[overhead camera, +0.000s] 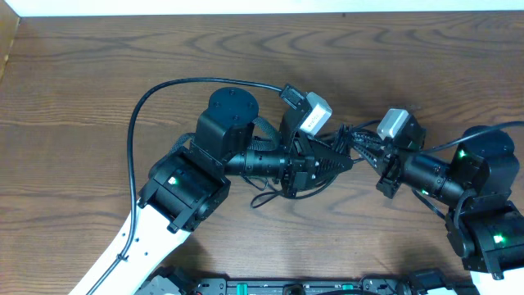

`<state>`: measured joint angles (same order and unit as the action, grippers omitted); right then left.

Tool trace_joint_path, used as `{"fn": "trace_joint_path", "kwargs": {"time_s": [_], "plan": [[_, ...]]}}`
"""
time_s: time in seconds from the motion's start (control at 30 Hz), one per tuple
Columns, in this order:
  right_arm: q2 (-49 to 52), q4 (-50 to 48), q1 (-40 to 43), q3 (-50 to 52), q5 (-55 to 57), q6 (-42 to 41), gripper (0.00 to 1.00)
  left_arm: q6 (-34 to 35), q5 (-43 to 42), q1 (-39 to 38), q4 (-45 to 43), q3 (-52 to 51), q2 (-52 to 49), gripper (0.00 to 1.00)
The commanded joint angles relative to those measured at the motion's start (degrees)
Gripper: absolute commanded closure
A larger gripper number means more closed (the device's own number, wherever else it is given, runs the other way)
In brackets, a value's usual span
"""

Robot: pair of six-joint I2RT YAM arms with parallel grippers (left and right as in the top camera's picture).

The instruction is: Untangle cables

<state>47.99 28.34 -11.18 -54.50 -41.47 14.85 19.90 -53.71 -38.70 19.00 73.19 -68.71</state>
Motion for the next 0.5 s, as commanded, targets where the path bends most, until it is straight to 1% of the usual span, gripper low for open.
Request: {"fn": "trace_joint_path", "kwargs": {"time_s": [0.0, 0.13, 0.3, 0.47], "plan": [[-0.1, -0.3, -0.3, -0.1, -0.1, -1.6, 0.99, 0.3, -1.1, -0.3, -0.8, 1.3, 0.2, 0.93], [-0.1, -0.3, -0.3, -0.1, 0.0, -1.6, 0.99, 0.3, -1.0, -0.3, -1.2, 1.3, 0.2, 0.93], [-0.1, 0.7, -0.3, -0.1, 0.1, -1.8, 0.99, 0.3, 2.1, -0.2, -1.1, 1.3, 0.2, 0.93], [-0.2, 3.6, 0.5, -0.1, 4.6, -7.5, 0.99, 3.0, 8.4, 0.3, -0.6, 1.3, 0.2, 0.92]]}}
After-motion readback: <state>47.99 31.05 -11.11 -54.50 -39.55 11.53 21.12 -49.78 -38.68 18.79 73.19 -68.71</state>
